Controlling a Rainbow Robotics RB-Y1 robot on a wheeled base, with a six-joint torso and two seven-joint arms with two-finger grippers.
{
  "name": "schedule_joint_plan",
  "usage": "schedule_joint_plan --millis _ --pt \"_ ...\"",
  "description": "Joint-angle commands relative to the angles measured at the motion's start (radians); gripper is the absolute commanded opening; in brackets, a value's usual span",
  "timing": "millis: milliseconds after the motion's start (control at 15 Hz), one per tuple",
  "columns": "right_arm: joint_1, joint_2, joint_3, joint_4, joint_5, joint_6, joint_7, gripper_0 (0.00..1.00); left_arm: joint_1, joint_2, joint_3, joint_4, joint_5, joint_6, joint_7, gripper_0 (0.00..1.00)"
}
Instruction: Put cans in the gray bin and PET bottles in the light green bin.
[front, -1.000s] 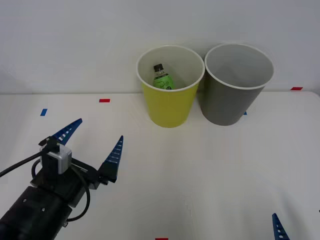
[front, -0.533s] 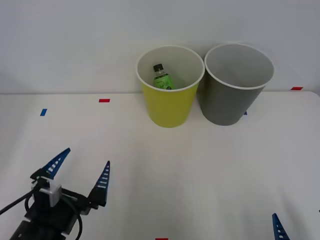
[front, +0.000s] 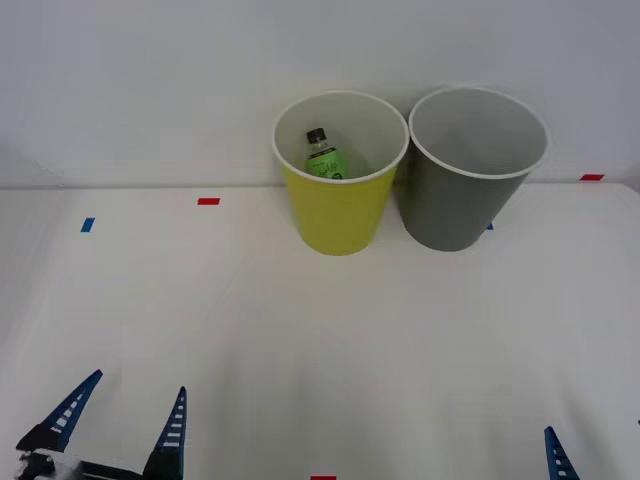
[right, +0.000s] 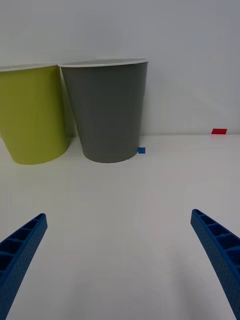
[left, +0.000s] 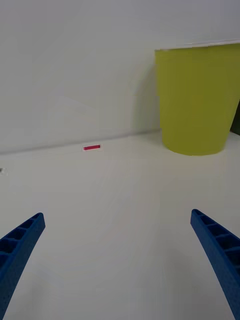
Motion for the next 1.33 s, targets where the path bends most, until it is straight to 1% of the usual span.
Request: schedule_joint_plan --millis 67,200,333,600,1333 --pt "0.000 0.000 0.000 0.000 0.000 0.000 0.000 1.00 0.064 -0.012 0.004 0.002 -0.008 -0.051 -0.018 1.00" --pt "0.000 0.000 0.000 0.000 0.000 0.000 0.000 1.00 0.094 -0.012 0.007 0.006 -0.005 -0.062 -0.029 1.00" --pt "0.000 0.000 0.000 0.000 0.000 0.000 0.000 1.00 0.099 -0.013 0.005 0.046 -0.007 -0.107 -0.041 1.00" --pt "0.000 0.000 0.000 0.000 0.000 0.000 0.000 1.00 0.096 -0.013 0.021 0.058 -0.007 -0.111 -0.053 1.00" --pt "0.000 0.000 0.000 0.000 0.000 0.000 0.000 1.00 0.096 -0.013 0.021 0.058 -0.007 -0.111 -0.053 1.00"
